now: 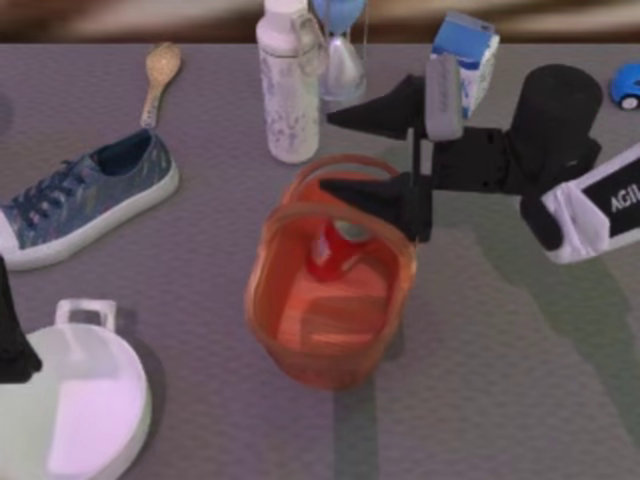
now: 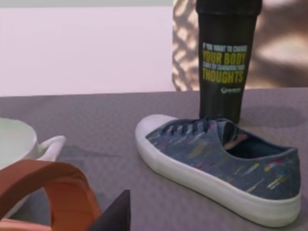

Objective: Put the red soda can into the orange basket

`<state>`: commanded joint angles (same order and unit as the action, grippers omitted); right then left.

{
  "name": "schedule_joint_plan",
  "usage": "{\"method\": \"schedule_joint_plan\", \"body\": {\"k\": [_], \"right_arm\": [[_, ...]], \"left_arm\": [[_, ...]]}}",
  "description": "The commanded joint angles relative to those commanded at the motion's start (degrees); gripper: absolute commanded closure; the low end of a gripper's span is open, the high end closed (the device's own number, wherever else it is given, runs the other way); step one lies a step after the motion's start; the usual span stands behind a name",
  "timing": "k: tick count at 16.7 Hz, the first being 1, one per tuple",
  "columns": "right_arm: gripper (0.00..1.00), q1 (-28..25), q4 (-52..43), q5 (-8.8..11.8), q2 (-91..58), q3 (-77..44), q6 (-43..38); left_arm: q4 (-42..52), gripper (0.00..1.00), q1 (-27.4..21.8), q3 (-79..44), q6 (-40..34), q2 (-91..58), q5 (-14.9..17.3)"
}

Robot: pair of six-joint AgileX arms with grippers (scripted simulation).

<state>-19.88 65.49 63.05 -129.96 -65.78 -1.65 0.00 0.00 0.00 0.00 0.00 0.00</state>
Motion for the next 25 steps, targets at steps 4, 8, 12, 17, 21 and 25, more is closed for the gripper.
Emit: {"method": "schedule_joint_plan", "body": {"k": [4,8,12,17,21,25], "right_arm": [[0.00,0.0,0.0,0.0,0.0,0.0,0.0],[0.00,0.2,-0.3,-0.2,0.5,0.3,0.0],[0.00,1.0,-4.3,-3.0,6.6,5.0,0.3],[0.00,3.7,-14.2,-11.6,22.6,16.5,1.2],[0.00,6.6,-24.7,-21.3,40.5,27.9,1.6],[0.00,9.9,-36.0,-32.0,61.9,39.3,1.6]], "left_arm": [[0.0,0.00,0.0,0.0,0.0,0.0,0.0],[0.3,0.00,-0.1,-0.5,0.2,-0.4,0.0],[4.7,0.00,-2.1,-8.1,3.3,-7.0,-0.2],[17.2,0.00,-7.8,-26.8,12.5,-25.1,-0.3],[30.8,0.00,-14.2,-46.2,22.9,-44.9,-0.3],[45.9,0.00,-21.3,-67.2,34.7,-66.8,-0.2]]}}
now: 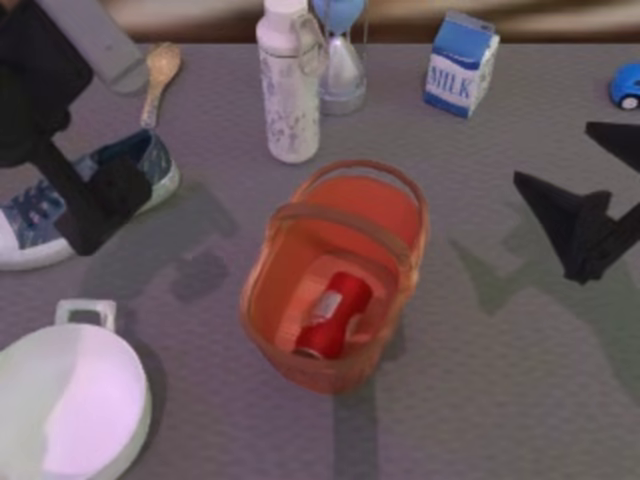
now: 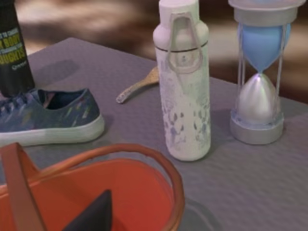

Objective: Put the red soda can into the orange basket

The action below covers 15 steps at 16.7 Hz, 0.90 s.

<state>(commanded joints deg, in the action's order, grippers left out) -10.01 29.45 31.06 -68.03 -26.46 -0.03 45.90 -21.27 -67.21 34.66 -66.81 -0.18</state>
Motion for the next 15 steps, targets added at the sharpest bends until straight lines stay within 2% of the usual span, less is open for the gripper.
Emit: {"method": "schedule_joint_plan", "body": {"k": [4,8,12,15], "right_arm": [[0.00,3.4,-11.0,-11.1,23.4,10.5,-0.1],[0.00,6.2,-20.1,-20.7,45.0,18.6,-0.1],[0.00,8.3,-26.5,-27.6,60.7,24.0,0.0],[0.00,9.2,-29.0,-30.4,66.8,26.0,0.0]], "left_arm": [[14.8,0.00,-7.0,-20.5,11.6,-21.5,0.2],[27.8,0.00,-13.1,-38.5,21.6,-40.3,0.3],[37.1,0.00,-17.4,-51.8,28.9,-54.2,0.3],[41.0,0.00,-19.2,-57.3,32.0,-60.0,0.4]]}}
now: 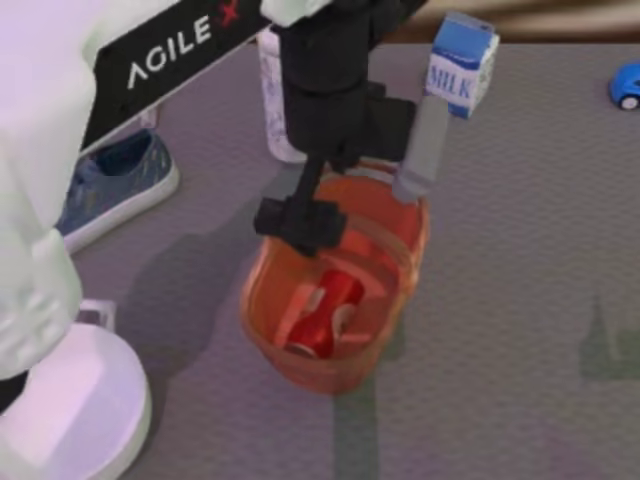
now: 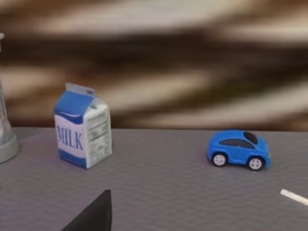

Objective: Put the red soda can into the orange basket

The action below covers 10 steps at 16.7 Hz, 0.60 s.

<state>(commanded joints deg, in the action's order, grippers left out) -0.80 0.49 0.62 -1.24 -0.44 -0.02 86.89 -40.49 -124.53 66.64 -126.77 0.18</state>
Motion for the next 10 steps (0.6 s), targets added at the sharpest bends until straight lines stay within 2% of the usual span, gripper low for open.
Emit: {"method": "schedule_joint_plan", "body": {"k": [2,10], "right_arm": [[0.00,0.2,-0.5,-0.6,1.2,0.4,0.0],[0.00,0.2,-0.5,-0.6,1.2,0.4,0.0]], "left_arm": [[0.8,0.00,-0.4,-1.2,0.6,-1.2,0.0],[-2.0,0.00,-0.3,2.2,0.7,-0.7,0.0]]}}
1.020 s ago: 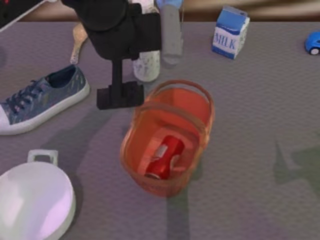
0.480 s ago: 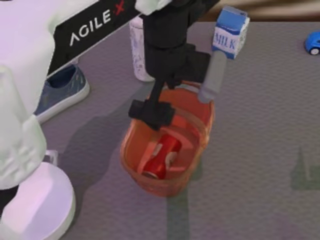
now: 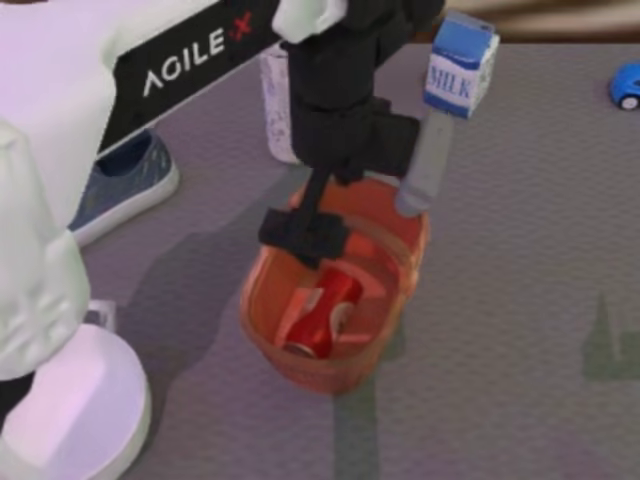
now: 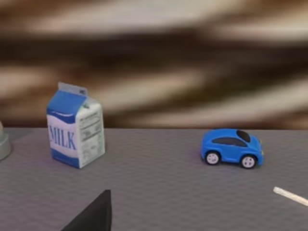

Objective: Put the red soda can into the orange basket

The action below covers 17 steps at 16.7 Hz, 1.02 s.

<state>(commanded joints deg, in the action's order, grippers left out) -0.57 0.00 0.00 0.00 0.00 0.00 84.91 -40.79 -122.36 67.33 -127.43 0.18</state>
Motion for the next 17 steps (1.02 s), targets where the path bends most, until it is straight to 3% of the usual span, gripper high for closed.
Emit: {"method": "schedule_joint_plan", "body": {"k": [6,17], "right_arm": [[0.00,0.0,0.0,0.0,0.0,0.0,0.0],[0.00,0.0,0.0,0.0,0.0,0.0,0.0]], "left_arm": [[-2.4,0.00,0.0,2.8,0.0,0.4,0.0],[-2.4,0.83,0.0,2.8,0.0,0.4,0.0]]}}
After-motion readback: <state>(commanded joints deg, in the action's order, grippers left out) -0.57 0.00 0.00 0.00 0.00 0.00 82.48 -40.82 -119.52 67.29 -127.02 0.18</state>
